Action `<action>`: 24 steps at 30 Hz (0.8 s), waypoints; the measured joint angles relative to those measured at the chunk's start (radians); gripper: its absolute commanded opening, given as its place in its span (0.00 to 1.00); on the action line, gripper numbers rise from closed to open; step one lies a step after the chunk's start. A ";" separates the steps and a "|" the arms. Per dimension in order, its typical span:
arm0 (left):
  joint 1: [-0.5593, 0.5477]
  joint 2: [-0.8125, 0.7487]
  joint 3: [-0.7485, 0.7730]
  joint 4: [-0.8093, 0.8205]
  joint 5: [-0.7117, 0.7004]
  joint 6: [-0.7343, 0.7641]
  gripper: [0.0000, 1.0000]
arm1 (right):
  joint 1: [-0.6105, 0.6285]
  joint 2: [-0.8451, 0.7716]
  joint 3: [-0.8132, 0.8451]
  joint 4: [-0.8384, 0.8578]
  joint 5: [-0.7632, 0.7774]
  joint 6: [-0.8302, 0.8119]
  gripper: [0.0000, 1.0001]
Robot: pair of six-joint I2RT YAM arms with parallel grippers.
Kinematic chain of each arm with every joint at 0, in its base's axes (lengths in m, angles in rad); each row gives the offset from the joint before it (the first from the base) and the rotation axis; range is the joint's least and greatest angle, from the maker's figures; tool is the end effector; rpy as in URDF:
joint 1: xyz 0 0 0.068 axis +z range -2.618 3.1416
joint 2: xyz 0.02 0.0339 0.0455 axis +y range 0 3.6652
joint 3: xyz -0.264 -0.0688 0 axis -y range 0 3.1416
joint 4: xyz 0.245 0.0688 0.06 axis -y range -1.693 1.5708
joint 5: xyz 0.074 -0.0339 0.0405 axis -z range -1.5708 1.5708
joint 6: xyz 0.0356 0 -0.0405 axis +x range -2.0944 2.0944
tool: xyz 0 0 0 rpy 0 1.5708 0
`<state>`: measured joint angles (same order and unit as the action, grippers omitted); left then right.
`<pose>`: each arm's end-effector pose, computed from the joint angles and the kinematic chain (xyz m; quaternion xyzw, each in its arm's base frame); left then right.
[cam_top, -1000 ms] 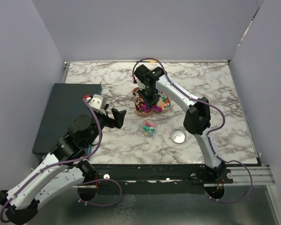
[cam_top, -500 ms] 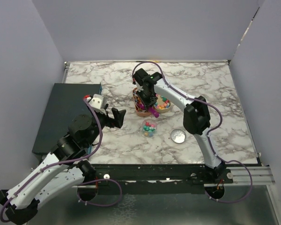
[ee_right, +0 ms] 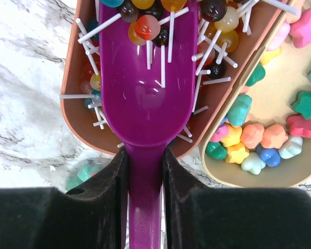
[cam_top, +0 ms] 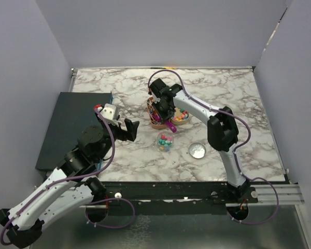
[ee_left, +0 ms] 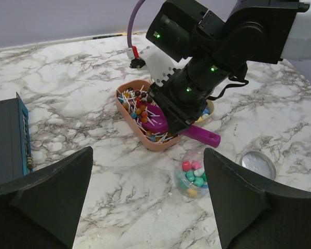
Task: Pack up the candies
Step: Scoop the fake candies from the storage box.
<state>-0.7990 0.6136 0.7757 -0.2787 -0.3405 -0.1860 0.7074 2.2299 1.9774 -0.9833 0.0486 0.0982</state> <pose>0.1083 -0.0943 0.3518 0.1148 0.7360 -0.1982 0.6371 0.3583 0.3041 0.2156 -0.2918 0.9416 0.0433 0.1627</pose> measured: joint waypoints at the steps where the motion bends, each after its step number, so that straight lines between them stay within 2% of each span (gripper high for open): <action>1: 0.000 0.001 0.000 0.000 -0.003 0.001 0.88 | 0.000 -0.010 -0.018 0.011 0.004 0.000 0.01; 14: 0.000 0.019 0.000 0.000 -0.014 0.008 0.88 | 0.000 -0.173 -0.274 0.195 0.030 0.011 0.01; 24: 0.000 0.030 -0.002 0.000 -0.023 0.011 0.88 | 0.000 -0.246 -0.394 0.337 0.034 0.018 0.01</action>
<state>-0.7990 0.6434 0.7734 -0.2787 -0.3637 -0.1745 0.7078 1.9839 1.5833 -0.6464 0.0826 0.1158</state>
